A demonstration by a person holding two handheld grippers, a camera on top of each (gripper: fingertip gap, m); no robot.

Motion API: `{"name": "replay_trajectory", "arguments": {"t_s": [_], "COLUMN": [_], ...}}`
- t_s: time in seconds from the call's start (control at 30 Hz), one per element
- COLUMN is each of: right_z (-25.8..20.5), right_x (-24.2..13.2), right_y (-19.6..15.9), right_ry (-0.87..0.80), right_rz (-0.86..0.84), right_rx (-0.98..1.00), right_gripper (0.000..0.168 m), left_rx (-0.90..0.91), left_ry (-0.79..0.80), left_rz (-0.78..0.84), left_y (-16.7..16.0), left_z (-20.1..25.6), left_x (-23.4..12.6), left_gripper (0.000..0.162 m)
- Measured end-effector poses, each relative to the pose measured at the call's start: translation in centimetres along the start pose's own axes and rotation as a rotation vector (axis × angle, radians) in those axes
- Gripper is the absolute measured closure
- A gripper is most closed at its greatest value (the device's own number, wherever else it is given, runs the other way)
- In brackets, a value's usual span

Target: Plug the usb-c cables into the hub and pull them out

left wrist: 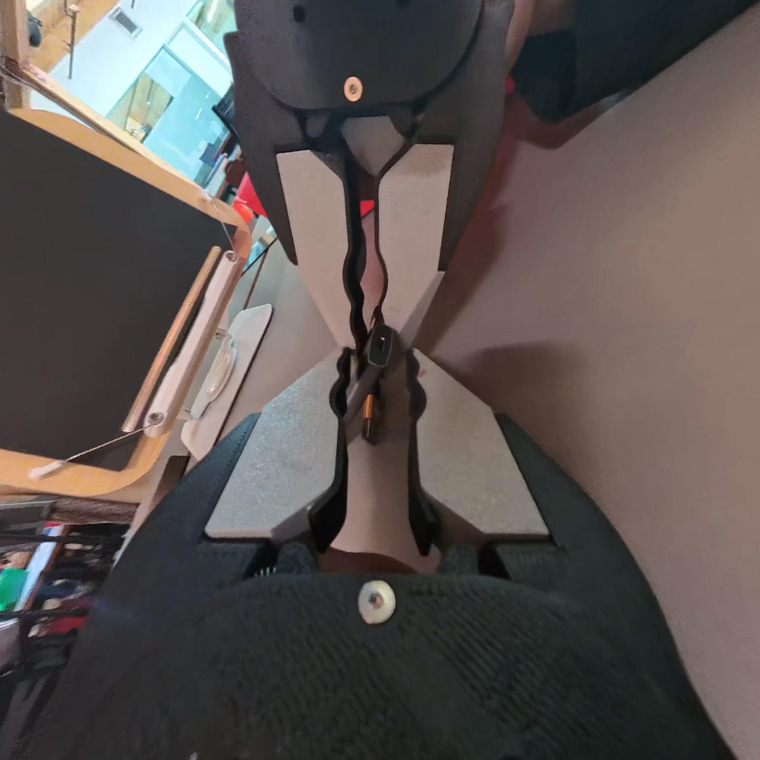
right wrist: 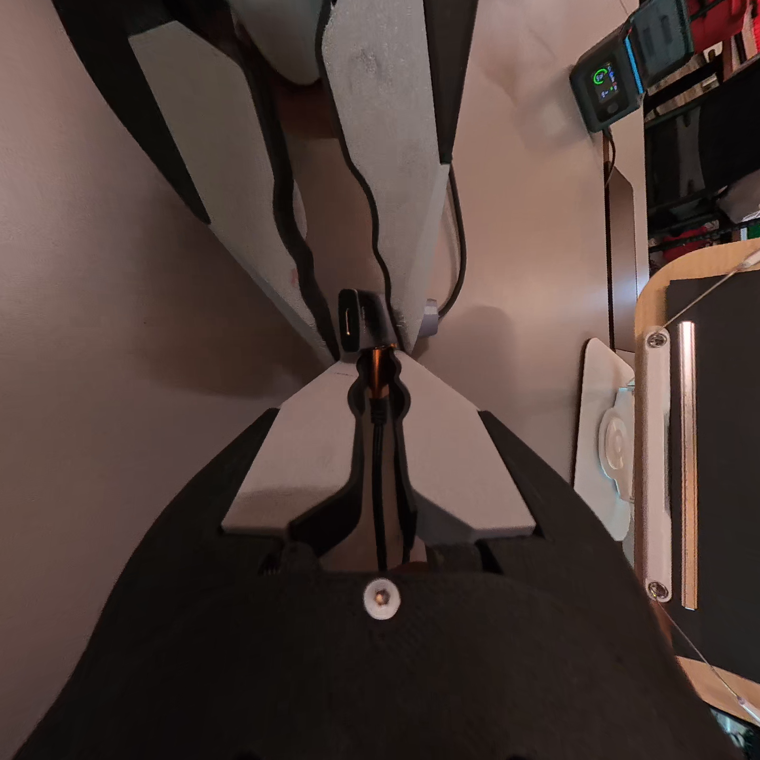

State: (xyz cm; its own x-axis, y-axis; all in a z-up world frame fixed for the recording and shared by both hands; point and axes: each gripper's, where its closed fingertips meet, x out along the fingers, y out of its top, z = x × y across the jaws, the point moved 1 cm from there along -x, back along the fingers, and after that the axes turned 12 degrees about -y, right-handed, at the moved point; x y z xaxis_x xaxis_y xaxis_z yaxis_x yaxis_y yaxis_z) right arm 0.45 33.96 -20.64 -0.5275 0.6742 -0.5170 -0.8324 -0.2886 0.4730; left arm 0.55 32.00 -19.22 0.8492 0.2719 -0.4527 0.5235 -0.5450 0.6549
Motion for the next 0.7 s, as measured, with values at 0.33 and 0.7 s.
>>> {"name": "replay_trajectory", "arguments": {"t_s": [0.33,0.7], "right_z": [1.0,1.1], "right_x": [-0.1,-0.1], "right_y": [0.1,0.0], "right_ry": [-0.048,-0.071], "right_rz": [0.031,0.036], "right_rx": [0.016,-0.056], "right_gripper": [0.163,0.164], "left_rx": [0.176,0.151], "left_ry": [0.107,0.102], "left_rz": [-0.129,-0.134], "left_y": [-0.2,-0.4], "left_z": [-1.2,-1.4], "left_x": [-0.4,-0.6], "left_gripper": [0.155,0.155]}}
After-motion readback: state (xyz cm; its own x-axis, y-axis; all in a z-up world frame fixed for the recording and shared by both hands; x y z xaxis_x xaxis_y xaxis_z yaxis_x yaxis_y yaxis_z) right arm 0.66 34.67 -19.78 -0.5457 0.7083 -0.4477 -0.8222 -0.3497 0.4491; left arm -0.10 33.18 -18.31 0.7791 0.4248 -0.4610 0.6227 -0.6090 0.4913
